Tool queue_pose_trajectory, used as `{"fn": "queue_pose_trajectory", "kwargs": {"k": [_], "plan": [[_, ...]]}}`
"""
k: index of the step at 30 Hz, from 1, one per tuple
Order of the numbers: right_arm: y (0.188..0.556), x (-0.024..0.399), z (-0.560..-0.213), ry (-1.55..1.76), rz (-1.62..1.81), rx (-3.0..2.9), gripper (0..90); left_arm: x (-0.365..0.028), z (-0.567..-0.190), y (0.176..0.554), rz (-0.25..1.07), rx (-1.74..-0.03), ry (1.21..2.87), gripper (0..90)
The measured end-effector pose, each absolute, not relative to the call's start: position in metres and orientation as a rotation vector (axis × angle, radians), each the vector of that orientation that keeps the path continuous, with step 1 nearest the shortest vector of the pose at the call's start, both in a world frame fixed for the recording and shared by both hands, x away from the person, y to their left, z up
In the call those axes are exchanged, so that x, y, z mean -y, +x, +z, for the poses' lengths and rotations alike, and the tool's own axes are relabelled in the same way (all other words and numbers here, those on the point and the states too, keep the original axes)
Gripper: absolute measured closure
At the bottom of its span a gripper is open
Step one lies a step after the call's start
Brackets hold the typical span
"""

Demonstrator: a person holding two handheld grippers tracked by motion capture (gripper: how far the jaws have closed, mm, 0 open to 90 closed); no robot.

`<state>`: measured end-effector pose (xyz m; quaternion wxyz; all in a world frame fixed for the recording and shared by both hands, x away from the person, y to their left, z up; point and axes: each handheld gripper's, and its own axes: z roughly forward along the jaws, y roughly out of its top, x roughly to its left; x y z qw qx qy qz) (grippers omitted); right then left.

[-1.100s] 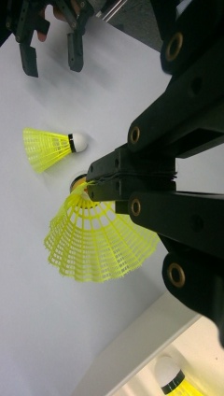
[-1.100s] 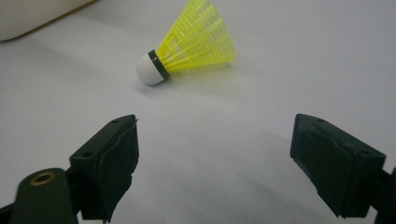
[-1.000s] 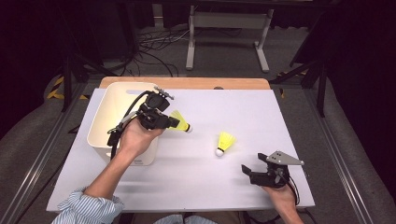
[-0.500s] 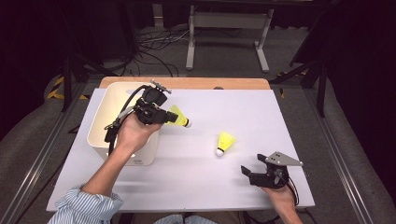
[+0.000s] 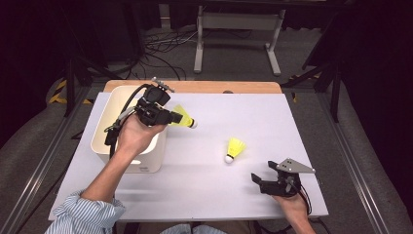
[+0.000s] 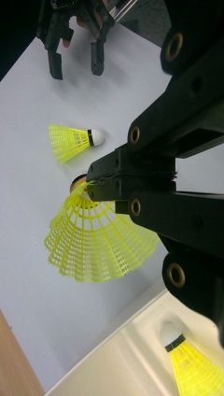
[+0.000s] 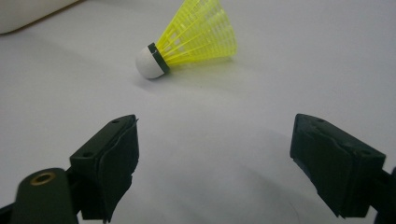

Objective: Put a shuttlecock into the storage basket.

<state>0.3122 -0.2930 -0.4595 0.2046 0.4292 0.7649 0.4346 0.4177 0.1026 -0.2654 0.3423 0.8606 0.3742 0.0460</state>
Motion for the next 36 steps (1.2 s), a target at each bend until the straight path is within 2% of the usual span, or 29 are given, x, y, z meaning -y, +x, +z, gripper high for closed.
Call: {"fn": "queue_pose_trajectory", "kwargs": {"k": [13, 36], "plan": [[0.313, 0.293, -0.46, 1.19, 1.202, -2.147, 16.0, -0.112, -0.253, 0.42, 0.145, -0.997, 2.213, 89.5], [0.314, 0.293, -0.461, 1.191, 1.2, -2.156, 15.9, -0.139, -0.252, 0.428, 0.176, -1.087, 2.15, 89.5]]}}
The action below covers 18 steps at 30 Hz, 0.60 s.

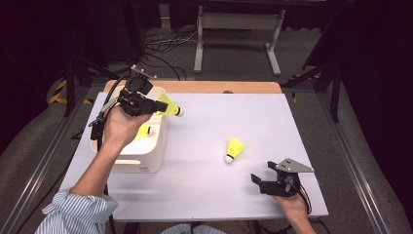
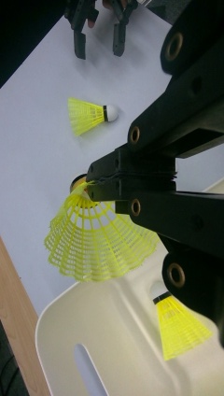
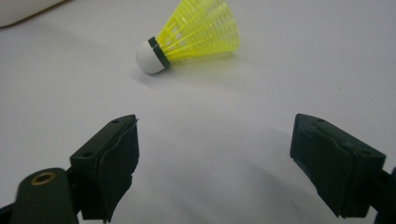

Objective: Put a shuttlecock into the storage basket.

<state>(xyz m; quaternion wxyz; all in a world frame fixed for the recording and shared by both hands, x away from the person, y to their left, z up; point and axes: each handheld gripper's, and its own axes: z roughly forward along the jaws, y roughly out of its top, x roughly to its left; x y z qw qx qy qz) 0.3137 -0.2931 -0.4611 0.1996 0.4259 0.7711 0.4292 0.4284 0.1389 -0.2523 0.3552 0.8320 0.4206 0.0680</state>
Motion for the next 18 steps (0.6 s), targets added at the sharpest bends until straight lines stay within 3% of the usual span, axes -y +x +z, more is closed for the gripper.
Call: {"fn": "queue_pose_trajectory", "kwargs": {"k": [18], "plan": [[0.314, 0.293, -0.461, 1.191, 1.196, -2.159, 15.9, -0.165, -0.255, 0.43, 0.22, -1.164, 2.103, 89.5]]}}
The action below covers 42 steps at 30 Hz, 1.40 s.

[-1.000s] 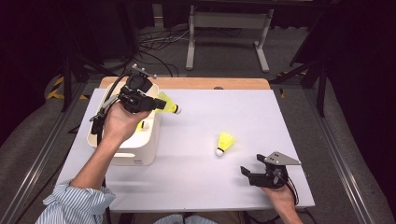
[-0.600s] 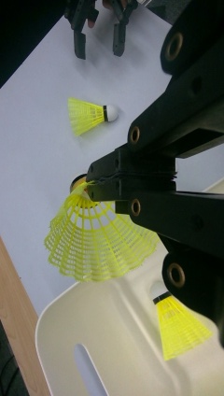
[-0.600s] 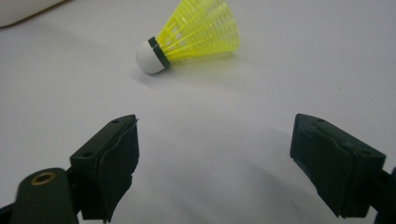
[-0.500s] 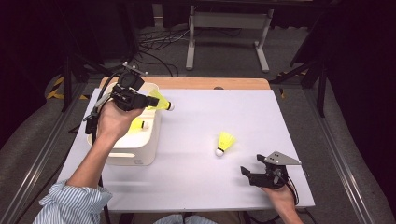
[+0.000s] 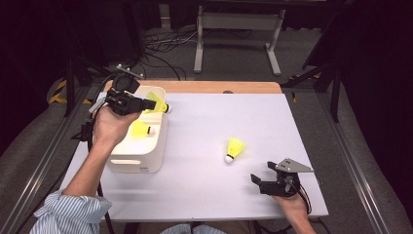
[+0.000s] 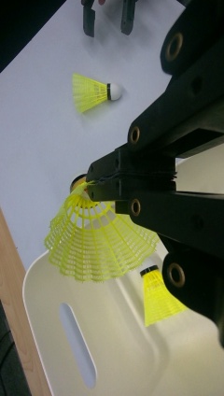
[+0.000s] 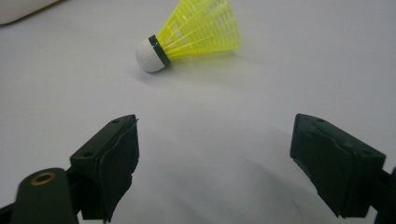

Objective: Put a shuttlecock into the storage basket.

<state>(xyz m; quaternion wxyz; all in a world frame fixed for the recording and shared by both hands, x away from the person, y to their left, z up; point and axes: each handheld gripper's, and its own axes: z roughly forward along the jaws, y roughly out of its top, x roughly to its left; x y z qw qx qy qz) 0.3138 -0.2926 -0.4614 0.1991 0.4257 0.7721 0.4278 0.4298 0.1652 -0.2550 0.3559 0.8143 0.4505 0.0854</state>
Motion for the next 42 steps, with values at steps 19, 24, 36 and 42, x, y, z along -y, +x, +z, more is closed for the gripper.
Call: {"fn": "queue_pose_trajectory", "kwargs": {"k": [19, 24, 36, 42], "plan": [[0.314, 0.292, -0.461, 1.192, 1.197, -2.159, 15.9, -0.188, -0.259, 0.43, 0.273, -1.243, 2.066, 89.4], [0.314, 0.293, -0.461, 1.192, 1.198, -2.159, 15.9, -0.19, -0.263, 0.433, 0.284, -1.261, 2.067, 89.4], [0.314, 0.293, -0.461, 1.192, 1.2, -2.159, 15.9, -0.193, -0.272, 0.441, 0.28, -1.303, 2.071, 89.4], [0.314, 0.293, -0.461, 1.194, 1.199, -2.16, 15.9, -0.196, -0.279, 0.447, 0.275, -1.334, 2.063, 89.4]]}}
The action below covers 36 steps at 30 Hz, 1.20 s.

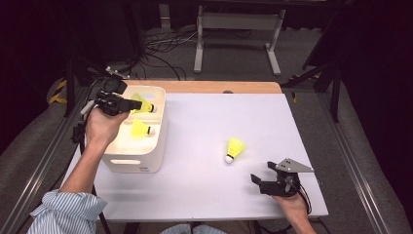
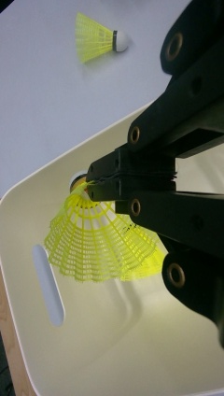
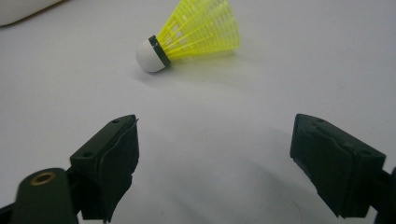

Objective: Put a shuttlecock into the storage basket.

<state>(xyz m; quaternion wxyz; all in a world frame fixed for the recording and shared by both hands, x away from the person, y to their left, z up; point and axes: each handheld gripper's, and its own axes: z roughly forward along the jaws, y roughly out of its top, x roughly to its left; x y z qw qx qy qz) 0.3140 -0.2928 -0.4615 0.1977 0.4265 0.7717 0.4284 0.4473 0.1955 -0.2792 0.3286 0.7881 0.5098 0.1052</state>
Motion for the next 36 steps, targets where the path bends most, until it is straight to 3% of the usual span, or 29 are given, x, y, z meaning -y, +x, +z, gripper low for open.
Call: {"fn": "queue_pose_trajectory", "kwargs": {"k": [36], "plan": [[0.314, 0.292, -0.462, 1.184, 1.203, -2.168, 16.0, -0.182, -0.328, 0.482, 0.246, -1.442, 2.132, 89.3]]}}
